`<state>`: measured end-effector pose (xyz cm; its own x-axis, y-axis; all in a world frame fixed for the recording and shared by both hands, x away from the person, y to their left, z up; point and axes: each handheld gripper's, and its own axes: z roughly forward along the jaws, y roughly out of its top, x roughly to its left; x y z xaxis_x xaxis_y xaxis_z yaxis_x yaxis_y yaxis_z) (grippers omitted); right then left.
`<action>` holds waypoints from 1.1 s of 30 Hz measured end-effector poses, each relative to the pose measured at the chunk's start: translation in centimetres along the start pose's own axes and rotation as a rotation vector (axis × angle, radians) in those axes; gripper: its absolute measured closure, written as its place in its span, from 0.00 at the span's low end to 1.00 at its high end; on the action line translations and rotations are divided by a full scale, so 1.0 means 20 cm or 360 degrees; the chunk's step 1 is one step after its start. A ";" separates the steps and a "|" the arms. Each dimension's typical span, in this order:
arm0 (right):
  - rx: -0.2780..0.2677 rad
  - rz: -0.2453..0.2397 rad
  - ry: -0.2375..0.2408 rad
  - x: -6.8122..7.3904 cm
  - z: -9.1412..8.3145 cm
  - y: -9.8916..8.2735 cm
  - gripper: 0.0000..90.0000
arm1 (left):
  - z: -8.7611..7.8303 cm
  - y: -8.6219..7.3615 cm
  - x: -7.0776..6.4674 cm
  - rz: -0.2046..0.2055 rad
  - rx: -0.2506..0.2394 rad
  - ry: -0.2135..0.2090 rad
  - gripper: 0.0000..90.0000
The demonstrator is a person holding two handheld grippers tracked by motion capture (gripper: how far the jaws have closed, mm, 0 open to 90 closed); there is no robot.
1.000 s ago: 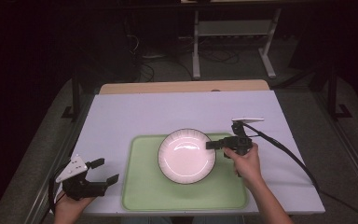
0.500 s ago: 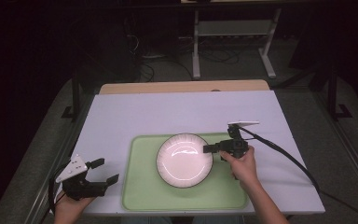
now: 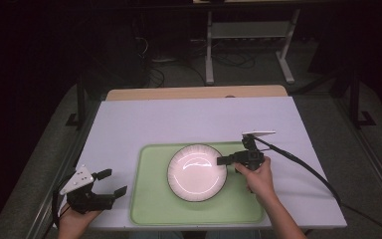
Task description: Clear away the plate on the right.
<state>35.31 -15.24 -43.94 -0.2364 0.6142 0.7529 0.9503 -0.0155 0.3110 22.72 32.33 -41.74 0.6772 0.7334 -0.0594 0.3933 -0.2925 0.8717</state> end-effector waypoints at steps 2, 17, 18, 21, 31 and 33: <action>0.0006 0.0005 -0.0010 -0.01 0.00 0.00 0.88 | 0.00 0.00 0.00 -0.0001 0.0000 0.0000 0.18; 0.0004 0.0018 -0.0037 -0.03 0.01 -0.03 0.89 | 0.00 0.00 0.00 -0.0002 0.0000 -0.0002 0.18; 0.0007 0.0017 -0.0039 -0.03 0.01 -0.03 0.89 | 0.00 0.00 0.00 -0.0002 -0.0001 -0.0002 0.18; 0.0007 0.0017 -0.0060 -0.03 0.01 -0.04 0.90 | 0.00 0.00 0.00 -0.0003 -0.0001 -0.0003 0.18; 0.0027 -0.0045 -0.0121 -0.04 0.01 -0.07 0.90 | 0.00 0.00 0.00 -0.0004 0.0000 -0.0005 0.18; 0.0023 -0.0046 -0.0121 -0.04 0.01 -0.07 0.90 | 0.00 0.00 0.00 -0.0003 0.0002 -0.0006 0.18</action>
<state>34.16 -15.49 -45.11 -0.2480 0.6725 0.6973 0.9463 0.0141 0.3229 22.73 32.25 -41.81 0.6787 0.7317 -0.0630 0.3953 -0.2916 0.8711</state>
